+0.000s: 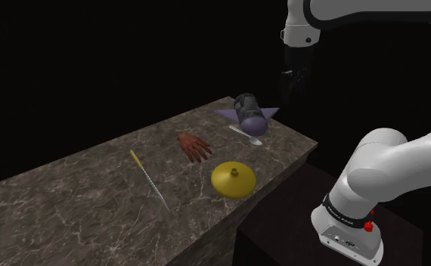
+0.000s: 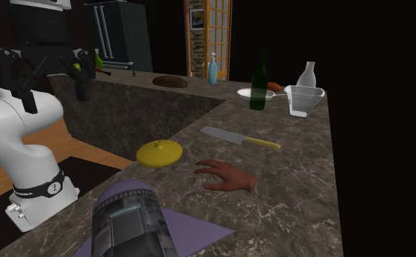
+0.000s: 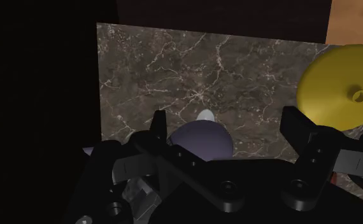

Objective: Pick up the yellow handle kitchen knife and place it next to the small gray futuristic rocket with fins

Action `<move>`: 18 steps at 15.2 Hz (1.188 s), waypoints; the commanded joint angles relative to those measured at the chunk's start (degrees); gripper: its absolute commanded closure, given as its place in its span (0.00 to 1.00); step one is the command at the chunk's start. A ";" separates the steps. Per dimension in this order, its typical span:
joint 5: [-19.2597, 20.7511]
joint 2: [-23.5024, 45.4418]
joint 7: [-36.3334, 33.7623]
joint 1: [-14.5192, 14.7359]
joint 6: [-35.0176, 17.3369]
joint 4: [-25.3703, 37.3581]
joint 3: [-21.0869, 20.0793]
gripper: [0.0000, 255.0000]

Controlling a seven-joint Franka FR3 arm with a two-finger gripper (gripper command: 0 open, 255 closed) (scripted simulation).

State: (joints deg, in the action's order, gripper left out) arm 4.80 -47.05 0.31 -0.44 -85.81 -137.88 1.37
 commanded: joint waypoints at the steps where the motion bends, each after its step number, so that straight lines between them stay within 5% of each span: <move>1: 0.00 0.00 0.00 0.00 0.00 0.00 0.00 0.00; 18: -10.44 22.34 -20.76 4.98 -20.58 3.41 -16.44 0.00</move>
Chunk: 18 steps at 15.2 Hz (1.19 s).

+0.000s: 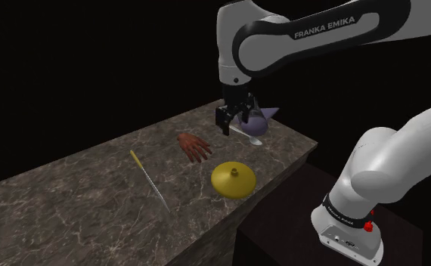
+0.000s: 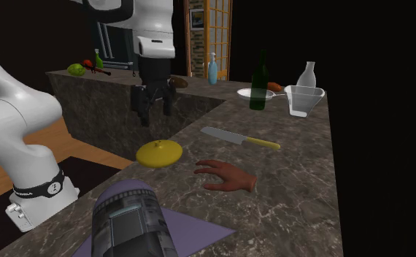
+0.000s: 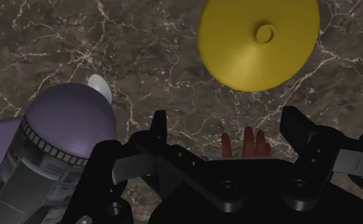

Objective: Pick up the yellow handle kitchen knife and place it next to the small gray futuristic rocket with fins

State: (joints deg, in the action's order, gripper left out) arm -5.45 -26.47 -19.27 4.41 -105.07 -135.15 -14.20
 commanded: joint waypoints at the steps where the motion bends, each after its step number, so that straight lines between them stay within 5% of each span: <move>1: -0.27 3.58 -2.40 0.27 -2.41 1.54 -1.76 0.00; 9: 2.32 19.47 -12.89 1.34 -9.51 11.07 -8.04 0.00; 18: 10.87 39.52 -25.30 5.44 -12.46 27.59 -11.06 0.00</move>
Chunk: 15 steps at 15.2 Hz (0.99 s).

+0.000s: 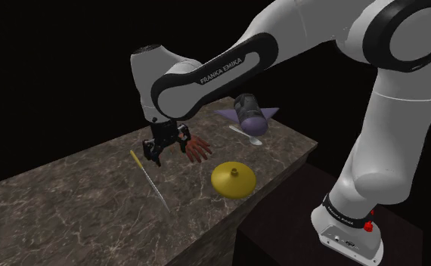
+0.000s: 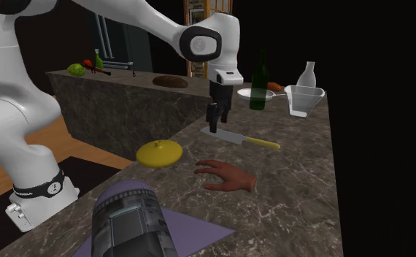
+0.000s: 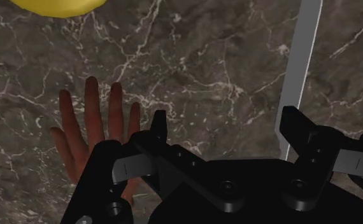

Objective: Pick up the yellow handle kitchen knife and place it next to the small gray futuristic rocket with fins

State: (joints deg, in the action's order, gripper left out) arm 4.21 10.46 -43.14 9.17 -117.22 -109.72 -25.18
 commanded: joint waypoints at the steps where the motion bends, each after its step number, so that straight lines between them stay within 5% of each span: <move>1: 2.24 4.89 -2.63 1.46 -0.23 4.45 -0.06 0.00; 7: 7.17 17.72 -7.92 6.73 1.68 18.91 1.07 0.00; 15: 8.28 19.99 -8.62 7.06 -3.03 16.32 1.75 0.00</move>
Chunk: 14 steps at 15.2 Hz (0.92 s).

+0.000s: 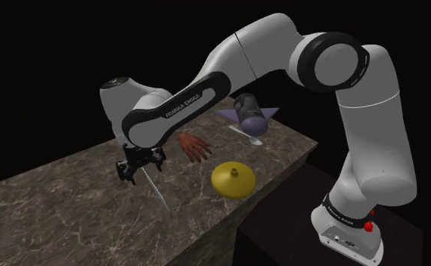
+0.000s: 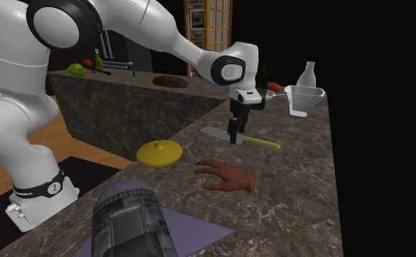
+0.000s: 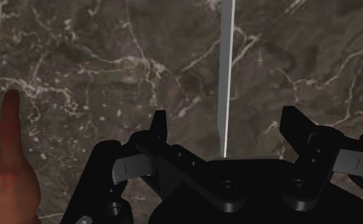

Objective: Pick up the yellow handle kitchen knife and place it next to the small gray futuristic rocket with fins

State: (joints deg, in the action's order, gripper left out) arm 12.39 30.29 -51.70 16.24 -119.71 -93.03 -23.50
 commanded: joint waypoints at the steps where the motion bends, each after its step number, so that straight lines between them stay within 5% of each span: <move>1: 0.10 0.15 -0.07 -0.01 -0.54 -0.38 0.06 0.00; 7: 0.10 0.15 -0.07 0.00 -0.53 -0.37 0.06 0.00; 8: 0.10 0.15 -0.07 0.00 -0.53 -0.37 0.06 1.00; 14: 0.10 0.15 -0.07 0.00 -0.53 -0.37 0.06 1.00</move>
State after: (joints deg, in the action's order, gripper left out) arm 12.49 30.45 -51.76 16.23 -120.24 -93.40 -23.44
